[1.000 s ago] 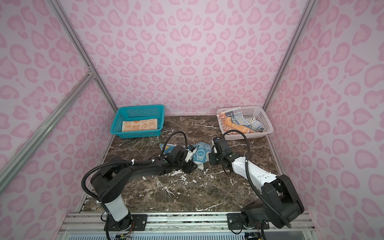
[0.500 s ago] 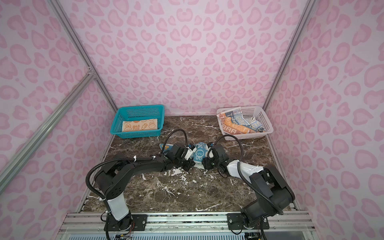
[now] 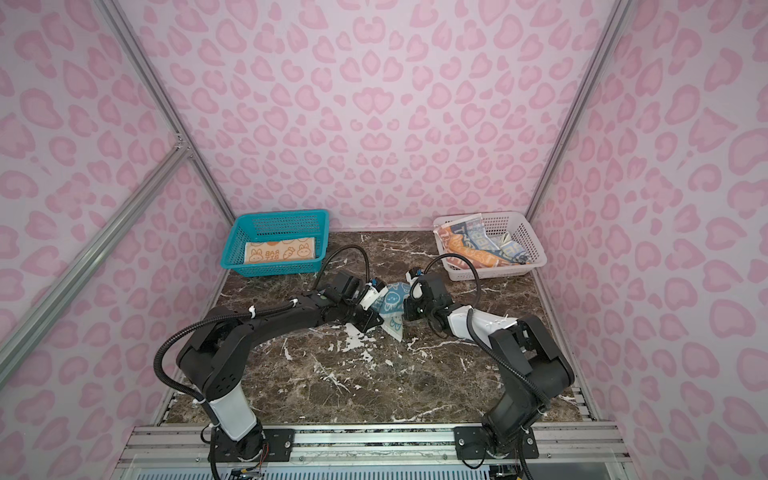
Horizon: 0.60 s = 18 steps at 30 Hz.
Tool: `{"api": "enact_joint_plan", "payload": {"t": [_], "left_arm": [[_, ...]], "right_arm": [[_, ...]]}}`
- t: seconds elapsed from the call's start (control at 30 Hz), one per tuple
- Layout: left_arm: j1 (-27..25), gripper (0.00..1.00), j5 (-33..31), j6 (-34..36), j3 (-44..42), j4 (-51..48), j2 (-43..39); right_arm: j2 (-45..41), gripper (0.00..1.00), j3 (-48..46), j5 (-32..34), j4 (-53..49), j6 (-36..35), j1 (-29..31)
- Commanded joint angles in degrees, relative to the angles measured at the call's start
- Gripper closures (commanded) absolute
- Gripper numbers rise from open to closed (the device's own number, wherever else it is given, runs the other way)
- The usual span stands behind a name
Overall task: Fold and stack the towels
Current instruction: 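Grasp the blue towel's edges with both grippers and lift them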
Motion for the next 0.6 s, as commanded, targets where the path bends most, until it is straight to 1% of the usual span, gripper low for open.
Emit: {"api": "enact_joint_plan", "payload": {"t": [0.0,0.07,0.13,0.2,0.3,0.4,0.5,0.57], "left_arm": [[0.99,0.94,-0.45,6.83,3.05,-9.63,-2.24],[1.28,0.92,-2.53,9.90,4.99,-14.76,-3.58],[1.46,0.91,-5.00,13.01,7.08,-20.17,-5.29],[1.55,0.90,-6.24,15.25,8.18,-23.72,-7.14],[1.73,0.87,-7.72,16.93,7.22,-25.40,-10.00],[1.73,0.86,-9.79,16.37,4.31,-24.58,-10.87],[1.69,0.84,-11.16,12.45,-0.05,-19.07,-10.07],[1.73,0.82,-10.01,8.34,-2.64,-13.61,-8.94]], "right_arm": [[-3.17,1.00,2.33,-5.13,-7.03,-2.60,0.10],[-5.24,1.00,4.08,-8.36,-12.64,-3.94,0.10],[-6.62,1.00,6.48,-12.94,-19.26,-5.20,0.38],[-7.65,1.00,8.24,-14.95,-24.88,-6.64,1.41],[-9.11,1.00,9.15,-14.08,-30.16,-7.93,3.80],[-9.41,1.00,8.06,-11.30,-31.31,-6.45,4.59],[-8.94,1.00,6.12,-8.56,-29.63,-4.51,4.54],[-8.00,1.00,5.53,-6.06,-28.31,-3.02,4.56]]}}
